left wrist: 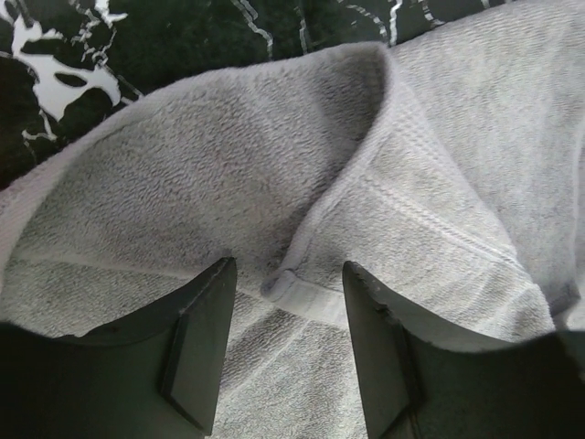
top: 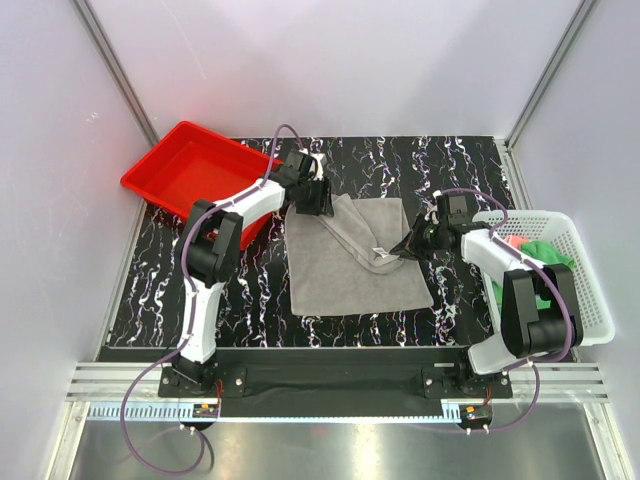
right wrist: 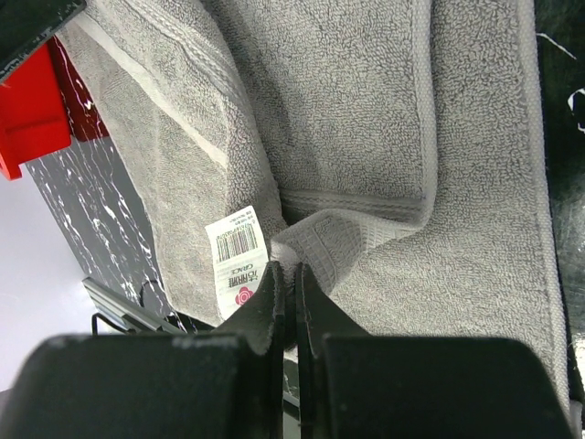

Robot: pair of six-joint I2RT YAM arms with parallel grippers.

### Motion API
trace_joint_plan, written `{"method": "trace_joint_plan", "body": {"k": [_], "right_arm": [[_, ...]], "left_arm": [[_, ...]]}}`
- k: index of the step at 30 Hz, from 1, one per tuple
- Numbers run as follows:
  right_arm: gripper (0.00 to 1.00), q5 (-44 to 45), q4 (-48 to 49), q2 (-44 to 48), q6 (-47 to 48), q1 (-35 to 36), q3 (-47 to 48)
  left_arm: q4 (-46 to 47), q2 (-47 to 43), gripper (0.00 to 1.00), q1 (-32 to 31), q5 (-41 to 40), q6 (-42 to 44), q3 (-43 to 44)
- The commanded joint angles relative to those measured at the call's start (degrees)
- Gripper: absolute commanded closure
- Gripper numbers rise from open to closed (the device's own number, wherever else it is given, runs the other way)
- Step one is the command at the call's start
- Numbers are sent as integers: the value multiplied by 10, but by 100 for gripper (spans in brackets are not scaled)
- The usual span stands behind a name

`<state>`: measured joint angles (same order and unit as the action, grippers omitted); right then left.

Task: Fold and stack the towels
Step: Flatten out the crumpled towel

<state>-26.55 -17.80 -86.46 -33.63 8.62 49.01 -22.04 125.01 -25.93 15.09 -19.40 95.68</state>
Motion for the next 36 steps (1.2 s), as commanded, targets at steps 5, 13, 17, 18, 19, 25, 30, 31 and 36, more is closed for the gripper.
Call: {"method": "trace_joint_plan", "body": {"k": [5,13,17,18,19,25,30,31,36], "right_arm": [[100,-3,27,-13,13,4,12],[100,1,24,-13,14,3,15],[100,3,20,-7,13,4,14],[100,4,20,-7,13,4,14],[100,4,21,-5,13,3,14],[100,10,14,-2,11,4,16],[100,53,-21,15,3,3,30],[100,64,-33,25,1,3,35],[100,147,-143,94,-18,3,45]], "left_arm": [[52,-1,51,1,37,16,8],[49,5,61,1,44,13,8],[35,8,58,1,39,16,10],[35,8,57,1,37,16,9],[35,8,57,1,36,16,10],[27,16,86,2,53,10,21],[10,-22,100,1,66,-13,14],[6,-36,100,1,57,-28,-1],[-99,-187,100,-5,-28,-122,-81]]}}
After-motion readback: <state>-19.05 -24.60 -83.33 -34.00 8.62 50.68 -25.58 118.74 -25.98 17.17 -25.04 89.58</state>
